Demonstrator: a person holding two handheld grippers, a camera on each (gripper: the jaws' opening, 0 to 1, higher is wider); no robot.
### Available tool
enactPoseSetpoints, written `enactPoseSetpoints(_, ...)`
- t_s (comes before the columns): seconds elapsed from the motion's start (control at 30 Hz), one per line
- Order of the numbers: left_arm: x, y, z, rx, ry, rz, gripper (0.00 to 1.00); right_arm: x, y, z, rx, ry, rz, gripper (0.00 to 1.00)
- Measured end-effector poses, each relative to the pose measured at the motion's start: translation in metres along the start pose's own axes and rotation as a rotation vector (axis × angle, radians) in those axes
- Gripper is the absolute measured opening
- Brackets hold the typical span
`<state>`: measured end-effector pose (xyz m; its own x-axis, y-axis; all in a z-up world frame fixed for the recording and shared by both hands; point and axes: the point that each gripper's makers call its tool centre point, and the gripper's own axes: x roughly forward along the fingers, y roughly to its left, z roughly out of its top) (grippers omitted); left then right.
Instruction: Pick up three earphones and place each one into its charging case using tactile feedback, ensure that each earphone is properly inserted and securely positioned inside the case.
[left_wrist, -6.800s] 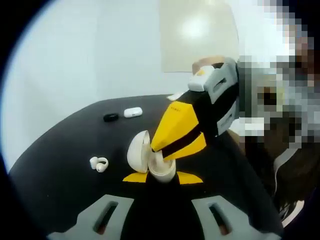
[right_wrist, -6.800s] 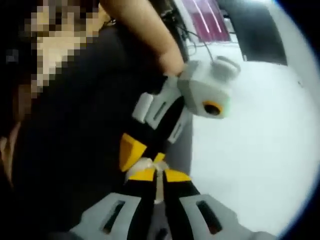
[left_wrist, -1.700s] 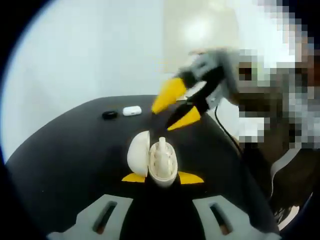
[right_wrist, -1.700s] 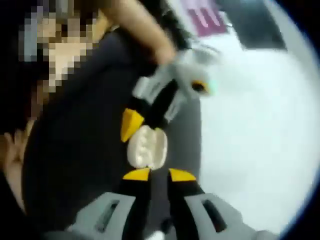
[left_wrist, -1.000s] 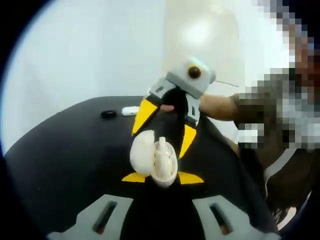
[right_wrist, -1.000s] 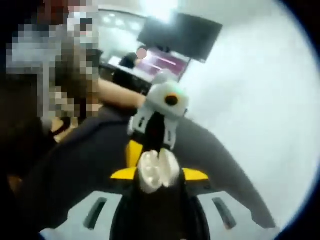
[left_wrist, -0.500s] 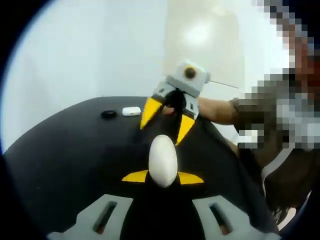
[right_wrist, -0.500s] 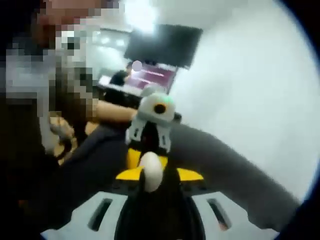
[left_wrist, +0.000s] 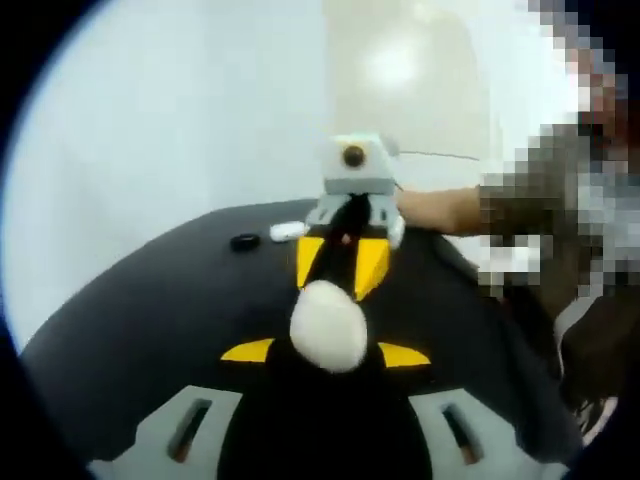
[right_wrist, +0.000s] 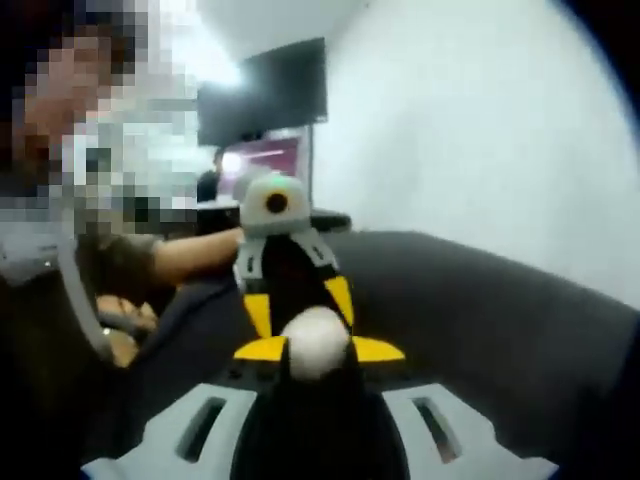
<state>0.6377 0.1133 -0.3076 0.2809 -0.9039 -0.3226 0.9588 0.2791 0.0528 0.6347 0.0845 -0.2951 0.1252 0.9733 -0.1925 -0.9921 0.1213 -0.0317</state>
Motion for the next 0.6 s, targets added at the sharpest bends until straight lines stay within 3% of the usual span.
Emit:
enactPoseSetpoints(0.07,-0.009,0.007,0.011,-0.017,-0.050,0.023,0.38,0.002,0.000,0.001,-0.023,0.013,-0.010,0.41)
enactPoseSetpoints(0.13,-0.025,0.020,0.027,-0.007,-0.117,0.086,0.41,0.007,-0.002,0.001,-0.067,0.041,-0.029,0.54)
enactPoseSetpoints(0.17,-0.034,0.029,0.039,-0.013,-0.181,0.128,0.41,0.013,-0.001,0.000,-0.073,0.055,-0.031,0.56)
enactPoseSetpoints(0.23,-0.059,0.049,0.064,-0.108,-0.354,0.199,0.40,0.022,0.000,-0.008,-0.061,0.092,-0.020,0.55)
enactPoseSetpoints(0.3,-0.071,0.062,0.070,-0.165,-0.424,0.234,0.39,0.030,0.000,-0.015,-0.048,0.120,-0.016,0.55)
enactPoseSetpoints(0.37,-0.075,0.074,0.065,-0.178,-0.423,0.276,0.39,0.036,-0.002,-0.028,-0.057,0.182,-0.035,0.50)
enactPoseSetpoints(0.4,-0.075,0.077,0.062,-0.177,-0.409,0.288,0.39,0.040,-0.001,-0.022,-0.032,0.144,-0.042,0.49)
enactPoseSetpoints(0.5,-0.068,0.081,0.055,-0.164,-0.376,0.308,0.37,0.040,0.000,-0.025,-0.043,0.172,-0.055,0.39)
enactPoseSetpoints(0.6,-0.062,0.083,0.048,-0.157,-0.344,0.314,0.35,0.039,-0.003,-0.025,-0.059,0.171,-0.076,0.39)
